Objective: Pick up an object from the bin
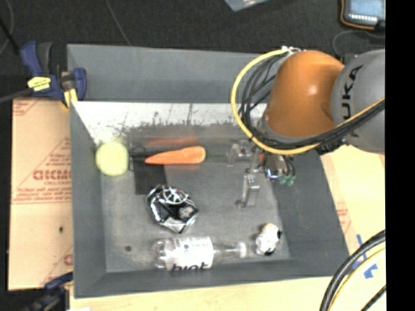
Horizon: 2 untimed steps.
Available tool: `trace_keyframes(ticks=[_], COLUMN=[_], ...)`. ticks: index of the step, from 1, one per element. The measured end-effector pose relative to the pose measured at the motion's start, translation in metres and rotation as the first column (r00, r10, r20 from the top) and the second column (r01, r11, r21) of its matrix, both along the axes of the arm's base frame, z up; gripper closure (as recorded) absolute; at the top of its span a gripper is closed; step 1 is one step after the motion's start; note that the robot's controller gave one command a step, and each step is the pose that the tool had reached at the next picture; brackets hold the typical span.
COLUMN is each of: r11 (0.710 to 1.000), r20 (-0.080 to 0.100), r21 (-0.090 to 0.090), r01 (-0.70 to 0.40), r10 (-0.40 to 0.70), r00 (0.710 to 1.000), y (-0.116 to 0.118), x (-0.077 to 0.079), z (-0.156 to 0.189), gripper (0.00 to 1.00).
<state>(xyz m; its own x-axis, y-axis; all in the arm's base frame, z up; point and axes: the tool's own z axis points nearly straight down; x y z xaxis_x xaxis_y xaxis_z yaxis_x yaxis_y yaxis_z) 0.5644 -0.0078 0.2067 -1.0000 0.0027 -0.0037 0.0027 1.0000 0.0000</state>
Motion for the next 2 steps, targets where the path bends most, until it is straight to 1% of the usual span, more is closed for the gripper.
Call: trace_keyframes(ticks=[1, 2], r11=[1.000, 0.999], r20=[0.003, -0.001], r21=[-0.001, 0.000], r01=[-0.023, -0.032], r10=[0.023, 0.032], r00=[1.000, 0.999], y=[0.045, 0.061], x=[-0.005, -0.007], z=[-0.039, -0.052], gripper=[0.00, 0.00])
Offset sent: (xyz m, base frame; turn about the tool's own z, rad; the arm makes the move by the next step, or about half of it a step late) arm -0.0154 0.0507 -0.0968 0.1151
